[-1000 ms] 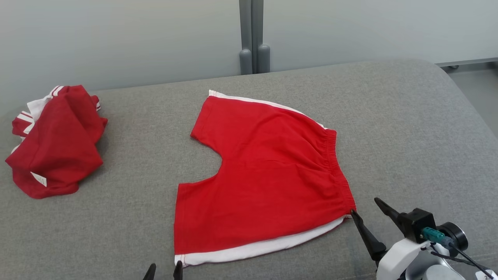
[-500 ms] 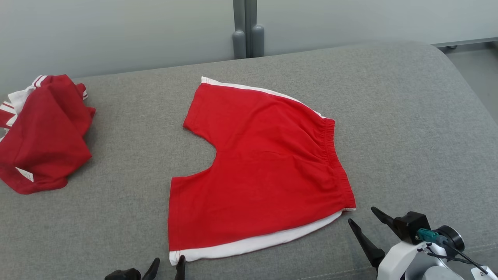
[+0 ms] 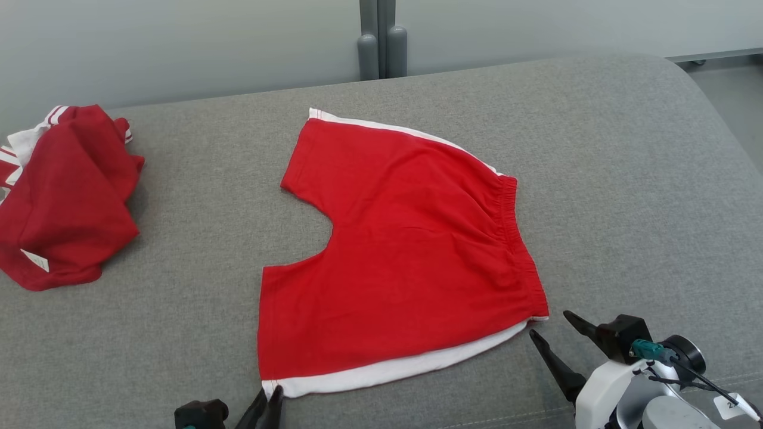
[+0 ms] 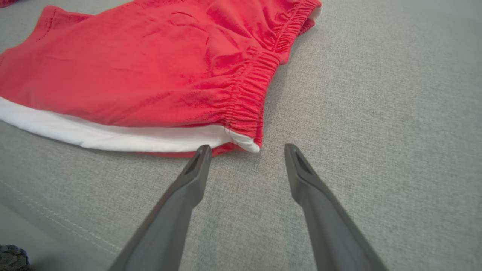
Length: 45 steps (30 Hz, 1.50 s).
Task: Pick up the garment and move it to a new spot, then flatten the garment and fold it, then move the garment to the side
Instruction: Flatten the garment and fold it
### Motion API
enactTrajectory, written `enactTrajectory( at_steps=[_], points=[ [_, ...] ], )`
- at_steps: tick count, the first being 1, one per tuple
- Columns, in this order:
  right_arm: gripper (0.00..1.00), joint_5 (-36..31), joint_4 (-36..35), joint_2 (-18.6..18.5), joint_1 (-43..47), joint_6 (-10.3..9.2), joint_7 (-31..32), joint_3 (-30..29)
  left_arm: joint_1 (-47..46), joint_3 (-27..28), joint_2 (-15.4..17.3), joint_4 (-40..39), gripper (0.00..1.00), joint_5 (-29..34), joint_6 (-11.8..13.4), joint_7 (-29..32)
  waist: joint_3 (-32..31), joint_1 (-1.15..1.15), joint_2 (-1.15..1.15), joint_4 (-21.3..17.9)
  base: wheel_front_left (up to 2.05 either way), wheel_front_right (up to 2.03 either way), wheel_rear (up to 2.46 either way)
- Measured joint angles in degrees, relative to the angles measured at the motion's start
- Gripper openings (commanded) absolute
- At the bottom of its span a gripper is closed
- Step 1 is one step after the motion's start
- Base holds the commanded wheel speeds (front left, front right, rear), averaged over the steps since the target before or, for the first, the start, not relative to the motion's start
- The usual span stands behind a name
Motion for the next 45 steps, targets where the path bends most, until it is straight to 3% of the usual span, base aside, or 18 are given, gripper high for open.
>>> enactTrajectory(
  at_steps=[2,16,18,20,26,30,45],
  points=[
    [1.00,-0.6,0.6,0.0,-0.5,0.13,0.0,0.5,-0.5,-0.1,-0.1,0.3,0.00,0.1,-0.5,-0.6,0.0,0.00,0.00,0.1,0.00,0.00,0.00],
    [1.00,-4.3,6.0,-0.4,-4.8,1.47,-0.1,4.4,-1.9,-1.5,-0.9,2.1,0.00,0.1,-2.0,-2.4,-0.5,0.00,0.00,1.4,0.00,0.00,0.00],
    [0.87,-4.3,6.9,-0.3,-4.8,1.68,-0.1,4.5,-2.0,-1.5,-0.9,2.5,0.00,0.0,-2.4,-2.5,-0.7,0.00,0.00,1.7,0.00,0.00,0.00],
    [0.50,-4.3,7.4,0.3,-5.2,1.97,-0.2,5.0,-2.0,-1.3,-0.9,2.6,0.00,-0.1,-2.4,-3.0,-0.8,0.00,0.00,2.0,0.00,0.00,0.00],
    [0.36,-4.2,9.2,0.8,-6.9,2.45,-0.6,5.8,-2.0,-1.1,-0.9,2.9,0.00,-0.1,-2.4,-3.0,-1.2,0.00,0.00,2.3,0.00,0.00,0.00],
    [0.00,-4.2,9.9,1.2,-7.2,2.46,-0.8,6.0,-2.1,-0.9,-0.9,2.8,0.00,-0.1,-2.4,-3.5,-1.3,0.00,0.00,2.3,0.00,0.00,0.00],
    [0.00,1.7,4.8,3.6,-7.7,2.46,-3.3,0.0,-5.3,5.1,-1.1,-5.4,0.00,-2.6,-2.5,-4.5,-2.9,0.00,0.00,1.7,0.00,0.00,0.00]
  ],
)
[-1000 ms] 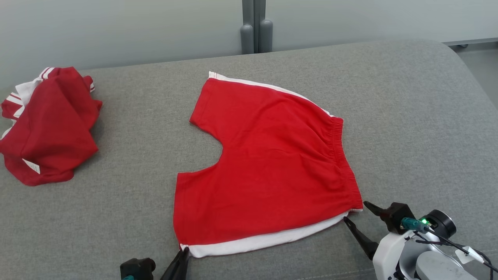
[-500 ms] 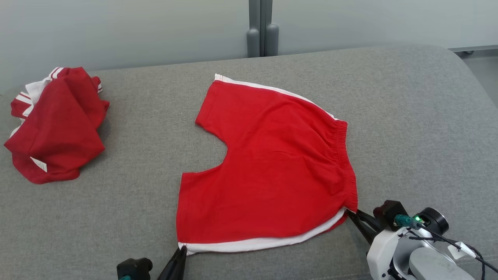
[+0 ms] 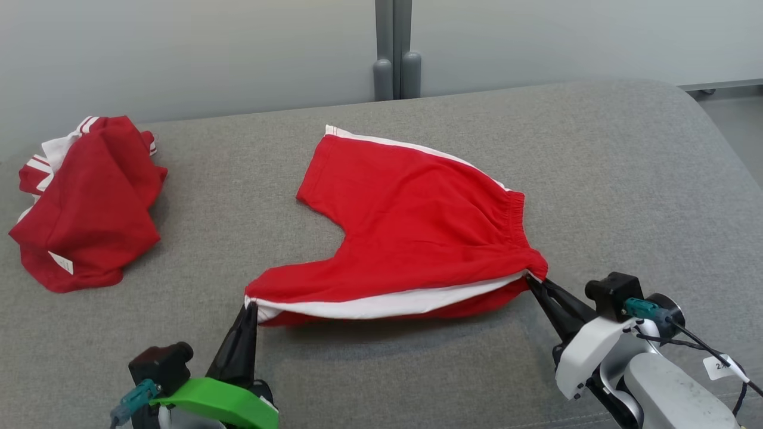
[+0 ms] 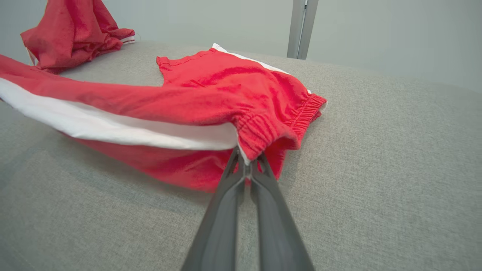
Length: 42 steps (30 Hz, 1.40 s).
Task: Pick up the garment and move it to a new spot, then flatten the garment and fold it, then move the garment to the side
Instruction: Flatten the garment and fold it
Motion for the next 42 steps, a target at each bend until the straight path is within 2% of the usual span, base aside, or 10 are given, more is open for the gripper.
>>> enactTrajectory(
  at_steps=[11,18,23,27,34,39,42],
  points=[
    [0.00,-0.3,-7.2,-2.7,1.9,-0.69,-0.1,-3.5,0.0,0.8,-0.1,-13.4,0.00,1.9,-1.0,-0.2,-1.9,0.00,0.00,-0.2,0.00,0.00,0.00],
    [0.00,-0.7,-10.7,-6.3,5.2,-2.20,-0.1,-6.1,2.7,-2.9,0.0,-19.7,0.00,4.2,-1.2,-0.2,-2.6,0.00,0.00,1.1,0.00,0.00,0.00],
    [0.00,-1.0,-12.2,-7.9,6.1,-2.44,-0.1,-7.0,5.0,-4.8,0.0,-23.4,0.00,5.5,-1.3,-0.2,-2.8,0.00,0.00,1.9,0.00,0.00,0.00],
    [0.00,-0.7,-12.4,-8.1,7.5,-2.33,-0.2,-7.0,6.4,-5.7,0.0,-23.6,0.00,6.0,-1.2,-0.2,-2.7,0.00,0.00,1.9,0.00,0.00,0.00],
    [0.00,2.0,-11.2,-7.2,8.1,-0.89,0.7,-5.4,6.3,-4.7,0.6,-19.9,0.00,6.0,-0.9,1.9,-0.8,0.00,0.00,1.4,0.00,0.00,0.00],
    [0.00,4.4,-10.8,-6.6,4.5,0.00,2.9,-5.0,-1.3,-3.2,3.6,-15.4,0.00,7.9,-0.3,5.1,1.7,0.00,0.00,0.6,0.00,0.00,0.00],
    [0.00,6.5,-10.5,-5.2,-1.1,0.01,5.4,-5.2,-9.8,-2.0,4.4,-12.6,0.00,9.8,0.2,7.3,4.3,0.00,0.00,-0.4,0.00,0.00,0.00]
  ],
)
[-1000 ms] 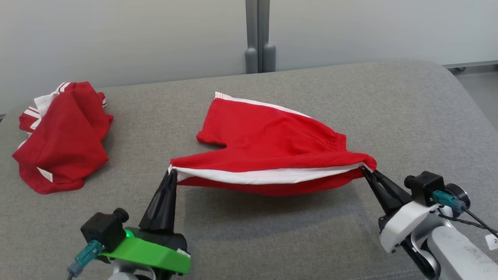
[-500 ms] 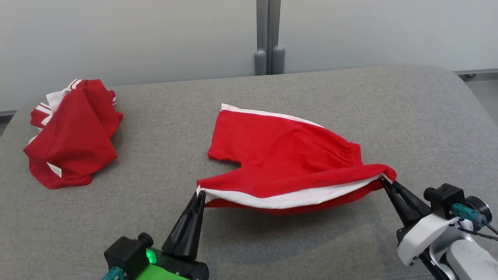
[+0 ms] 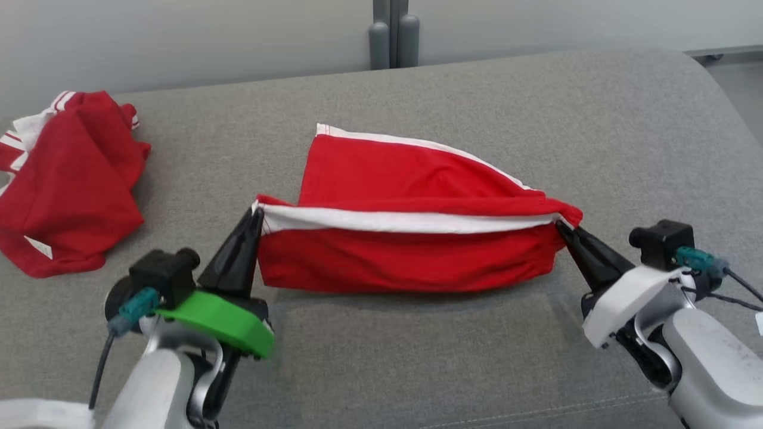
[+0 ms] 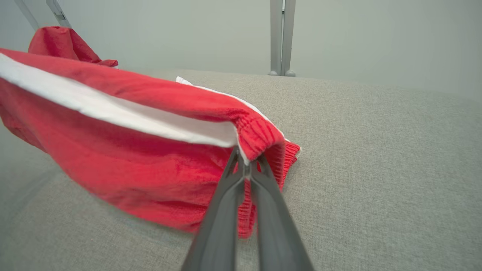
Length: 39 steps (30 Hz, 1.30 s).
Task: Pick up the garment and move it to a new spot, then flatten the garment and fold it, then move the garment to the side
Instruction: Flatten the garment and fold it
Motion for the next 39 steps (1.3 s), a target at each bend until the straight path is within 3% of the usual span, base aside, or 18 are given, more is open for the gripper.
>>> enactTrajectory(
  at_steps=[18,22,29,31,32,33,34,35,36,37,39],
  points=[
    [0.00,8.2,8.0,10.9,-15.7,0.49,4.9,0.3,-24.7,2.0,1.3,16.4,0.00,3.6,2.9,10.0,12.3,0.00,0.00,-9.2,0.00,0.00,0.00],
    [0.00,8.6,10.7,12.4,-19.2,0.49,5.1,0.6,-28.3,3.6,2.8,19.6,0.00,4.2,4.0,10.5,15.4,0.00,0.00,-11.1,0.00,0.00,0.00],
    [0.00,8.9,15.2,14.2,-22.0,0.51,4.2,1.3,-31.6,3.1,2.2,25.1,0.00,4.4,4.0,9.8,19.8,0.00,0.00,-13.8,0.00,0.00,0.00],
    [0.19,9.7,15.9,14.6,-22.7,0.51,3.6,1.7,-32.4,3.1,2.1,26.4,0.00,4.4,4.0,9.4,20.6,0.00,0.00,-14.3,0.00,0.00,0.00],
    [0.41,9.7,16.1,14.8,-23.1,0.51,3.4,1.9,-32.9,3.1,2.1,26.9,0.01,4.4,4.0,9.3,21.0,0.00,0.00,-14.5,0.00,0.00,0.00],
    [0.75,9.8,16.5,14.9,-23.5,0.51,3.0,2.1,-33.4,3.1,2.0,27.4,0.08,4.4,4.0,9.0,21.2,0.01,0.00,-14.6,0.00,0.00,0.00],
    [0.75,10.0,16.8,15.0,-23.9,0.51,2.7,2.3,-34.0,3.1,1.9,27.9,0.08,4.4,4.0,8.8,21.4,0.00,0.00,-14.7,0.00,0.00,0.00],
    [1.00,10.2,17.1,15.0,-24.2,0.51,2.3,2.5,-34.5,3.1,1.7,28.4,0.29,4.4,4.0,8.3,21.6,0.00,0.00,-14.8,0.00,0.00,0.00],
    [1.00,10.2,17.4,15.0,-24.4,0.51,2.0,2.8,-35.0,3.1,1.5,28.6,0.40,4.5,4.0,7.8,21.7,0.00,0.00,-14.8,0.00,0.00,0.00],
    [1.00,10.2,17.7,15.0,-24.7,0.51,1.6,3.1,-35.5,3.2,1.3,28.9,0.96,4.7,4.0,7.3,21.7,0.00,0.00,-14.8,0.00,0.00,0.00],
    [1.00,10.4,18.1,15.0,-25.2,0.51,1.1,3.6,-36.6,3.3,1.2,29.7,1.00,5.2,4.1,6.2,21.6,0.00,0.00,-14.7,0.00,0.00,0.00]
  ],
)
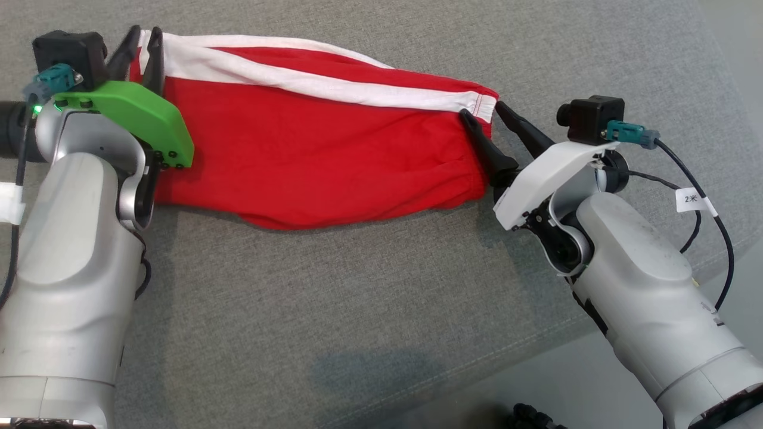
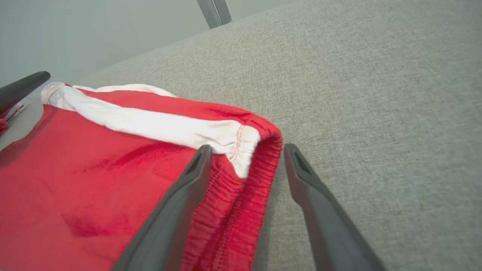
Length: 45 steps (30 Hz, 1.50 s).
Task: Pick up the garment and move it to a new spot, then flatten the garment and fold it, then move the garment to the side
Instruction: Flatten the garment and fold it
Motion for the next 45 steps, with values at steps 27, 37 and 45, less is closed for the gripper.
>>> enactTrajectory(
  at_steps=[27,37,45],
  points=[
    [1.00,3.3,5.0,-6.3,1.7,0.00,-4.2,3.5,2.8,-0.3,-2.3,15.5,1.00,-2.0,-2.2,-2.3,-7.8,0.00,0.00,2.7,0.00,0.00,0.00],
    [1.00,4.9,4.1,-8.3,3.6,0.00,-5.3,2.8,2.8,-0.1,-2.6,19.1,1.00,-3.9,-3.2,1.3,-8.2,0.00,0.00,0.7,0.00,0.00,0.00],
    [1.00,6.2,3.2,-8.8,4.9,0.00,-6.0,2.1,2.7,1.8,-2.9,20.9,1.00,-6.0,-3.3,2.6,-8.1,0.00,0.00,0.4,0.00,0.00,0.00]
  ],
)
